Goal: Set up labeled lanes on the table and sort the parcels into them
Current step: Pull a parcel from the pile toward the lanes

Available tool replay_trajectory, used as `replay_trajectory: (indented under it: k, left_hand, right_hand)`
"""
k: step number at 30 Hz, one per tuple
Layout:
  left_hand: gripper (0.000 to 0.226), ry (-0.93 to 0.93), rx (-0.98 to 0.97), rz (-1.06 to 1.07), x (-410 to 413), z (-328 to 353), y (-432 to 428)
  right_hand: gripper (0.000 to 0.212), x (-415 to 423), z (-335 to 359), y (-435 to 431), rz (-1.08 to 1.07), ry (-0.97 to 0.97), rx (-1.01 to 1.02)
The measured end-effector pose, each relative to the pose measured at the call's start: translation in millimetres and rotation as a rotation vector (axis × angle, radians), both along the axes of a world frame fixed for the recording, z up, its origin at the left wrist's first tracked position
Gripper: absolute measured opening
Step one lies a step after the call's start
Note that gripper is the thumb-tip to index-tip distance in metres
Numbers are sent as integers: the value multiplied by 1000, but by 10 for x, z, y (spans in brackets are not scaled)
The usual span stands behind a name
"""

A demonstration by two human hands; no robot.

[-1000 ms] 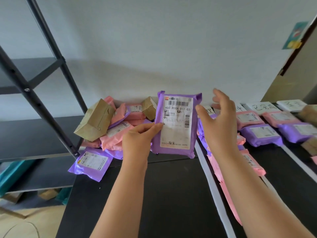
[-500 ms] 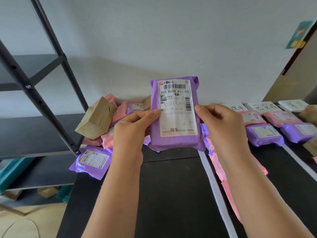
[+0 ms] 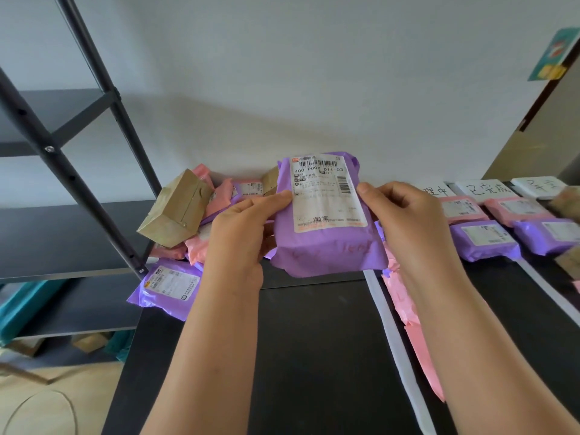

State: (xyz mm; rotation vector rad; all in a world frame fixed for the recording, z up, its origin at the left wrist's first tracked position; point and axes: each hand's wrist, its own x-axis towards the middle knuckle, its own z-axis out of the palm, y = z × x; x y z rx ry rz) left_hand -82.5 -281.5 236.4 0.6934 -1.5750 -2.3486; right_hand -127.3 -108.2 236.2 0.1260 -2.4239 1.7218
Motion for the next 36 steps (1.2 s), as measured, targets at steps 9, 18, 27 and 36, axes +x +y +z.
replay_trajectory:
  k: [9, 18, 27, 36]
  left_hand:
    - [30, 7, 39, -37, -21, 4, 43]
    - [13, 89, -195, -57, 17, -6, 43]
    - [7, 156, -216, -46, 60, -1, 29]
    - [2, 192, -157, 47, 66, -7, 16]
  right_hand:
    - [35, -15, -20, 62, 4, -16, 47]
    - [20, 50, 47, 82, 6, 66, -29]
    - [10, 92, 30, 90, -30, 132, -100]
    - [10, 145, 27, 49, -38, 99, -136]
